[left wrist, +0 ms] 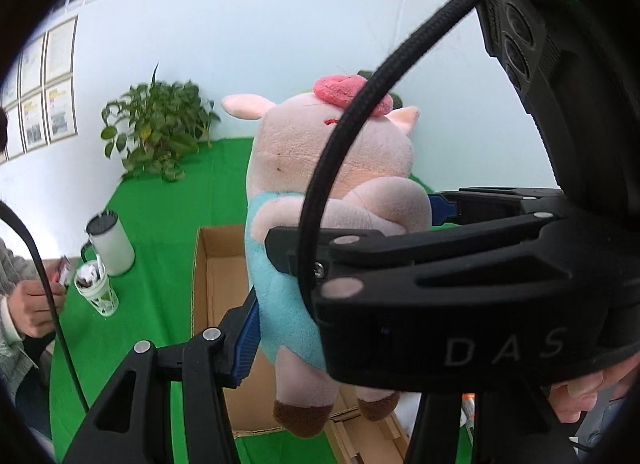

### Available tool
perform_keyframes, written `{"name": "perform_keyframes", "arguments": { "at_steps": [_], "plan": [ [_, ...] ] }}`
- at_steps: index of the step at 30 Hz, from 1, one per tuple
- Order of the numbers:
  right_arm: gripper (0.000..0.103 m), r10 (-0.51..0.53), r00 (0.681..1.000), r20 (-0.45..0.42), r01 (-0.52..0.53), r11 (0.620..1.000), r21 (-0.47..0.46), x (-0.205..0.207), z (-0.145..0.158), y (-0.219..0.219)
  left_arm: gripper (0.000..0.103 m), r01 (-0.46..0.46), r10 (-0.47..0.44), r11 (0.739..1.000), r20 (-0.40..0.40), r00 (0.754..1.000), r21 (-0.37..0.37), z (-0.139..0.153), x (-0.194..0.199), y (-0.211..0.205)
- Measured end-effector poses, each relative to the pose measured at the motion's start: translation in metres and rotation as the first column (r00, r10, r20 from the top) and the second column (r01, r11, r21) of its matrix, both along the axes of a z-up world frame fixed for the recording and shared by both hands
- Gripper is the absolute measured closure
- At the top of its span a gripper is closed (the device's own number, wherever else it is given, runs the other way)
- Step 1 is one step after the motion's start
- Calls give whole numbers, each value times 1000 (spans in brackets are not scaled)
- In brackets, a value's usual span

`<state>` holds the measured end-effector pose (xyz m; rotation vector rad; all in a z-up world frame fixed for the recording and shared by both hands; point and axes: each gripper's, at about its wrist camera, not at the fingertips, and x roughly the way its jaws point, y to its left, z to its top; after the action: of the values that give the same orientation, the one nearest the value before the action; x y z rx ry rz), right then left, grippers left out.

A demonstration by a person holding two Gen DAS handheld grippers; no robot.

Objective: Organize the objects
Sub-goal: 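Lift the plush pig with the left gripper and carry it over the large box, then lower the plush pig into the large box and open the left gripper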

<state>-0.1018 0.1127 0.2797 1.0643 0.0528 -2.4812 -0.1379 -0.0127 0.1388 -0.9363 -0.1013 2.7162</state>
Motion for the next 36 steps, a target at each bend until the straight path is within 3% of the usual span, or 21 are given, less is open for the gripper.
{"name": "perform_keyframes", "arguments": {
  "at_steps": [6,10,19,28,32,36],
  "plan": [
    [30,21,988,153,-20,1000,-5,-59,-65,-17,50,-31,26,999,143,989,29,-59,-38,-32],
    [30,38,970,239,-39,999,-2,-89,-128,-54,50,-59,46,997,222,974,51,-94,-41,-46],
    [30,77,910,408,-67,997,-39,-133,-237,-96,50,-121,86,990,365,927,73,-160,-45,-73],
    [25,99,904,416,-90,995,-40,-156,-263,-116,50,-150,118,987,379,918,57,-155,-31,-74],
    [20,86,900,426,-59,995,-78,-176,-278,-115,48,-135,102,989,374,922,63,-152,-32,-73],
    [20,80,901,427,-26,991,-130,-177,-274,-101,45,-133,103,990,368,924,57,-159,-33,-80]
  ]
}}
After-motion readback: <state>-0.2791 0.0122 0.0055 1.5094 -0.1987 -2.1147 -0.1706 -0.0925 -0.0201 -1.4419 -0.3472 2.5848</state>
